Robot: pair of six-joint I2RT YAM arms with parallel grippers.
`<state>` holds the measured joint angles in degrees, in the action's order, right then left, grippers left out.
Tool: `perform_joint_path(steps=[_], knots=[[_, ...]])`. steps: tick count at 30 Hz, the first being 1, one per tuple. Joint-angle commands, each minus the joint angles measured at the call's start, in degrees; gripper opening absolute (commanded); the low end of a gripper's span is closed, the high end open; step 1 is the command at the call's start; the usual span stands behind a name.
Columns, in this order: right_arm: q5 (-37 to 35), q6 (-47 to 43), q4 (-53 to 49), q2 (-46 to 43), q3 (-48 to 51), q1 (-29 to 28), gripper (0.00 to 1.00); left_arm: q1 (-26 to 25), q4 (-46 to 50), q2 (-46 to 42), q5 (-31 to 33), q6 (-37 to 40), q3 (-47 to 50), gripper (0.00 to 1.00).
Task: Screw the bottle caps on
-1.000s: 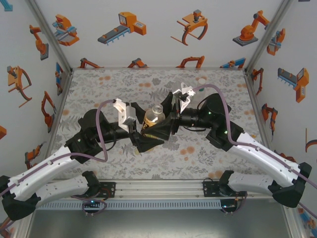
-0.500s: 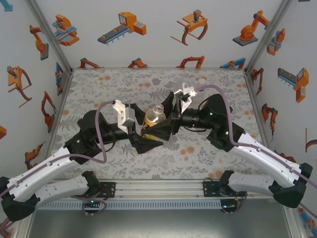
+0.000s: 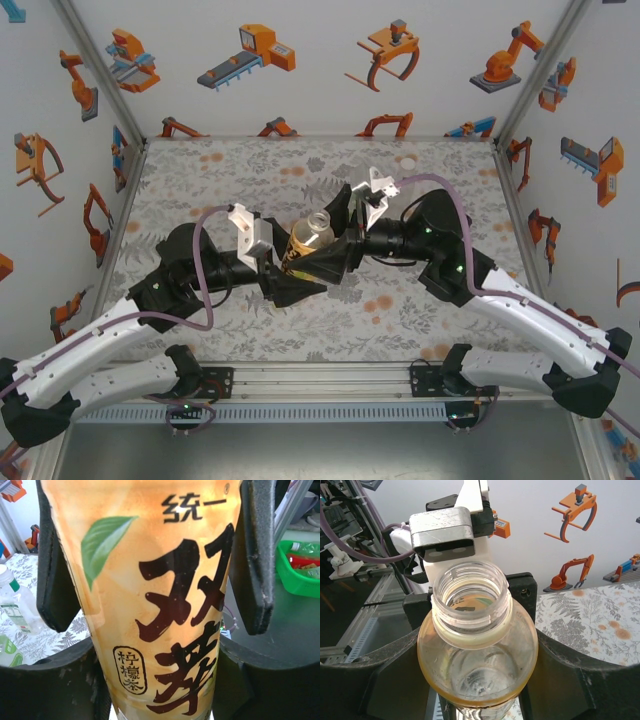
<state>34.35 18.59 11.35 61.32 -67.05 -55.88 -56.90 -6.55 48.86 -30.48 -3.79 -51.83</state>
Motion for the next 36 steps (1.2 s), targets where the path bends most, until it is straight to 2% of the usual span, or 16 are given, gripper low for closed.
perform_joint_path(steps=[1,4,7,10,17,20,24,27,32,36], knots=[[-0.79,-0.4,0.49,-0.56,-2.26,-0.72,0.18,0.54,0.43,-0.9,-0.73,0.28,0.75,0.51],[-2.64,-1.62,-1.48,-1.45,-2.15,-0.76,0.54,0.79,0.93,-1.61,0.16,0.6,0.7,0.48],[-5.61,-3.67,-5.19,-3.03,-2.43,-0.8,0.67,1.09,3.08,-2.64,2.83,1.34,0.38,0.41],[-8.98,-5.25,-8.9,-4.46,-2.49,-0.76,0.72,1.43,5.38,-4.1,6.25,2.38,0.43,0.3],[-14.93,-4.84,-13.11,-6.6,-0.31,-0.75,0.71,1.97,10.84,-7.5,14.61,4.08,0.23,0.11],[-20.65,-2.67,-15.63,-6.98,1.56,-0.77,0.69,2.15,14.44,-9.89,19.0,5.08,-0.3,0.0],[-30.11,2.78,-18.55,-6.17,4.74,-0.81,0.61,2.33,18.3,-13.61,23.78,5.46,-0.46,0.0],[-34.65,7.96,-23.01,-2.79,4.93,-0.8,0.57,2.32,19.77,-16.5,25.69,5.14,-0.2,0.0],[-35.05,17.46,-28.84,7.06,2.91,-1.22,0.45,2.34,22.24,-19.92,27.23,4.46,-0.25,0.0],[-36.45,22.18,-32.21,16.82,-0.35,-2.99,0.38,2.32,23.57,-22.23,28.07,3.24,-0.34,0.0]])
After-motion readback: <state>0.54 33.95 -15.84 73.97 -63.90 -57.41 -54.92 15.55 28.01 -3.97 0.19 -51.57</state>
